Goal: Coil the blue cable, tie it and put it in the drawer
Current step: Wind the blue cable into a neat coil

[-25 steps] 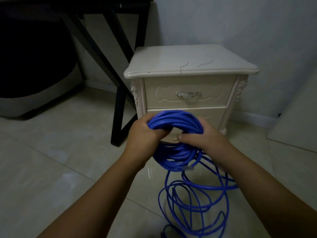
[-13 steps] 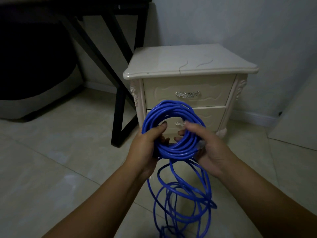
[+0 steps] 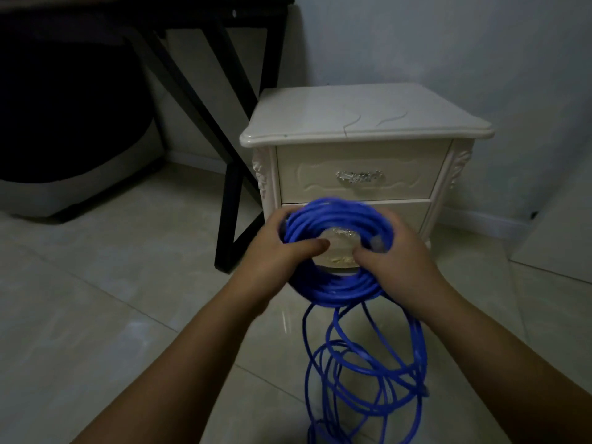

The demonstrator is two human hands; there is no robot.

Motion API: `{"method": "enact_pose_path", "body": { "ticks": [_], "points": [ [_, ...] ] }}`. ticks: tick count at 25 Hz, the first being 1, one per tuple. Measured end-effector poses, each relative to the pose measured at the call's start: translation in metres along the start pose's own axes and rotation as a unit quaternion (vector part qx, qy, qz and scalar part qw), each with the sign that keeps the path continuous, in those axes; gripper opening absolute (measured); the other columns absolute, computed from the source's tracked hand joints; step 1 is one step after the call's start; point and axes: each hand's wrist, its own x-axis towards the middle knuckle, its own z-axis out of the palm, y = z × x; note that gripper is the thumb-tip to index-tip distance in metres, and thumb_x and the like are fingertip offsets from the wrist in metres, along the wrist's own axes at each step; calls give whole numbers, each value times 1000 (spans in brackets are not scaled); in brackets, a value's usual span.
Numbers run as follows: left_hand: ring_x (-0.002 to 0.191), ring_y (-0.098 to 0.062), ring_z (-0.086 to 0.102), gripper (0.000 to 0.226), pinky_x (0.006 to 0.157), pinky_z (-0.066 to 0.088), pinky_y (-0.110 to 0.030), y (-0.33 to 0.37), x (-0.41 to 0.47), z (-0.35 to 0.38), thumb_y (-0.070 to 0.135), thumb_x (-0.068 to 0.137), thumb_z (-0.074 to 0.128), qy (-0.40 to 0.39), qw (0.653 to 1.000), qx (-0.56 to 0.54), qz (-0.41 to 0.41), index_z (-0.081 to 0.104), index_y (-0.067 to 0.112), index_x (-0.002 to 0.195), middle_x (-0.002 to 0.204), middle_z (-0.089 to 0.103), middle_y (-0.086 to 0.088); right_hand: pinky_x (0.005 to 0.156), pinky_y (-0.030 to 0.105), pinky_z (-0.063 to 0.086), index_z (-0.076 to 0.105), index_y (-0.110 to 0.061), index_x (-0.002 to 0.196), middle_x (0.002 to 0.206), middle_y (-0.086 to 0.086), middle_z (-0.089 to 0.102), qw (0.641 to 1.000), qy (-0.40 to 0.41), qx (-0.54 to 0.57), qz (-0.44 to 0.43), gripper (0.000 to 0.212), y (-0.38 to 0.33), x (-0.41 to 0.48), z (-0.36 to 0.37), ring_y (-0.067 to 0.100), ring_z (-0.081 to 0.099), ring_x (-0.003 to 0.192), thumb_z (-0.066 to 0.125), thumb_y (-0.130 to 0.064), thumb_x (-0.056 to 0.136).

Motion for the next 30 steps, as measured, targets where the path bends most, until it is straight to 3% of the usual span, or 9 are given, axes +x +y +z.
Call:
{"method": "enact_pose_path", "body": {
  "ticks": [3, 6, 10, 13, 17, 20, 24, 27, 30],
  "points": [
    [85, 0, 66, 53, 76, 54, -16, 0, -4, -4, 10, 75, 76, -108, 968, 217, 69, 54, 38, 115, 99, 65, 10, 72, 22, 51, 48, -38, 119, 101, -12, 61, 968, -94, -215, -90, 50, -2, -7, 5, 3, 61, 84, 65, -9, 82],
    [73, -9, 63, 25, 66, 51, -19, -7, -6, 8, 13, 77, 72, -42, 960, 259, 98, 62, 24, 97, 83, 66, 4, 72, 25, 56, 42, -37, 129, 99, -11, 61, 977, -87, -175, -82, 60, 0, -9, 6, 5, 64, 78, 67, -9, 81],
    [77, -16, 66, 24, 71, 55, -28, -4, -1, 11, 6, 80, 69, 25, 996, 70, 50, 64, 21, 99, 87, 68, -3, 67, 16, 55, 50, -36, 119, 98, -7, 67, 997, -67, -22, -8, 56, 0, 0, -8, 2, 68, 80, 78, -17, 74],
    [73, -13, 63, 22, 66, 51, -24, -4, -1, 9, 7, 84, 66, 73, 996, -40, 14, 64, 21, 101, 82, 65, 0, 66, 17, 53, 53, -40, 108, 96, -7, 69, 994, -88, 31, 64, 47, 6, 1, -7, 1, 69, 79, 79, -26, 72],
    [63, -15, 55, 14, 66, 50, -31, -5, 2, 13, 3, 86, 59, 117, 977, -179, -12, 63, 14, 94, 66, 55, 0, 82, 33, 55, 54, -23, 121, 97, 3, 71, 966, -66, 207, 139, 72, 12, 1, 7, 17, 72, 85, 83, -31, 55],
    [61, -16, 58, 13, 62, 52, -32, -6, 1, 15, 5, 86, 59, 96, 964, -245, -33, 60, 10, 99, 66, 54, -3, 83, 39, 56, 57, -13, 118, 90, 8, 73, 952, -21, 264, 156, 54, 21, -1, 21, 25, 73, 86, 81, -13, 69],
    [85, -26, 70, 32, 82, 57, -37, -2, -10, 20, 12, 81, 71, -42, 990, -130, -27, 56, 17, 109, 87, 70, -9, 72, 40, 57, 60, 4, 110, 85, 17, 67, 940, 83, 287, 164, 31, 26, 5, 14, 32, 69, 80, 65, 0, 80],
    [96, -12, 69, 68, 81, 55, -25, 4, -12, 14, 30, 66, 81, -97, 993, -67, -27, 47, 30, 125, 108, 68, 2, 56, 30, 54, 60, 1, 106, 69, 8, 64, 943, 104, 279, 153, 23, 19, 9, 3, 21, 67, 62, 60, 3, 83],
    [106, -3, 63, 95, 85, 54, -23, 6, -5, -8, 23, 65, 84, -136, 990, -30, 1, 31, 38, 143, 125, 57, 9, 62, 36, 54, 61, -14, 101, 76, 4, 65, 986, 78, 98, 113, 27, 6, 8, -2, 20, 66, 64, 61, 3, 80]
  ]
}}
